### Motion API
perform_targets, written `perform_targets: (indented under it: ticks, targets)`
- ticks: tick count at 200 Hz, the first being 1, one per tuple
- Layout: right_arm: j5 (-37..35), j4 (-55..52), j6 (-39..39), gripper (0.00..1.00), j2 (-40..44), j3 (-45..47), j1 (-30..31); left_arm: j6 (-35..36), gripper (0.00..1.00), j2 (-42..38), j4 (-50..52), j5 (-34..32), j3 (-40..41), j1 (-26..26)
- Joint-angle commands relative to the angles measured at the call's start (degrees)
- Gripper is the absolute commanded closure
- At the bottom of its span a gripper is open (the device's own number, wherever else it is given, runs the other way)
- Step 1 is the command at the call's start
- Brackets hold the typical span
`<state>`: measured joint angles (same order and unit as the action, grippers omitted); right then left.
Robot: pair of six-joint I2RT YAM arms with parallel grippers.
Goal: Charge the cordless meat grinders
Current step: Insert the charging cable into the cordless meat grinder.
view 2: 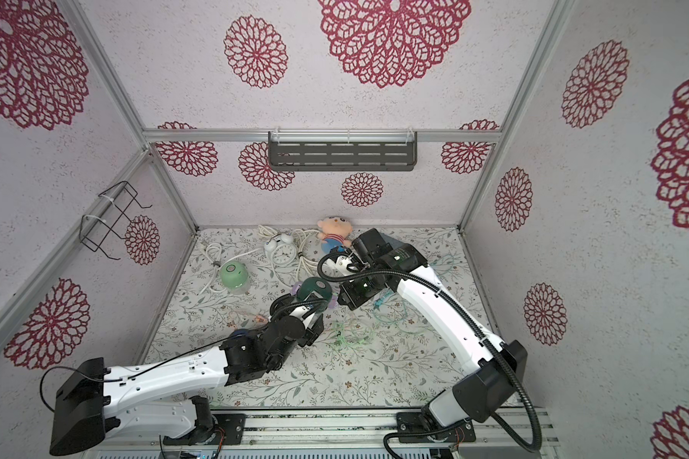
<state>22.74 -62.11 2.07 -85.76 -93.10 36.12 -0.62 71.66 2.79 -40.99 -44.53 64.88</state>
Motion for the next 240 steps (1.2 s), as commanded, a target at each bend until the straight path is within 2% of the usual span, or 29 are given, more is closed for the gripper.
perform_targets:
  ticks: [1,39,82,101,116,137,171,196,204,240]
  targets:
    - [7.0,26.6,0.3,1.0,-0.9,-5.8,0.9,9.4,0.46,2.1,1.7,16.8,0.4,7.2]
    - [8.8,28.4,-0.6,1.0,0.8,-0.8,2.8,8.2,0.44,0.2,-4.4,15.5,3.3,5.8]
    - [9.5,29.0,-0.7,1.0,2.6,1.4,2.7,8.7,0.44,-0.8,-6.4,16.4,3.7,5.6]
    - [8.9,29.1,-0.9,1.0,3.4,1.5,2.8,8.1,0.36,-1.3,-7.1,16.5,4.3,5.3]
    - [8.4,28.8,-0.9,1.0,4.1,1.8,3.1,7.5,0.24,-1.7,-8.4,16.0,5.1,5.1]
    - [7.5,28.4,-0.9,1.0,4.7,2.4,3.9,7.1,0.19,-2.1,-10.1,15.4,5.9,4.8]
    - [6.0,27.2,-0.7,1.0,5.2,3.0,5.8,6.8,0.2,-1.9,-12.1,15.6,6.2,4.2]
    - [4.3,26.0,-0.3,1.0,5.9,2.9,6.7,7.0,0.31,-1.7,-13.0,15.2,7.0,4.0]
    - [3.9,25.6,-0.2,1.0,6.2,3.0,6.8,7.1,0.31,-1.8,-13.4,15.2,7.4,3.8]
    - [1.5,23.4,0.0,1.0,7.2,3.2,8.2,7.4,0.19,-2.2,-15.9,13.7,8.7,3.3]
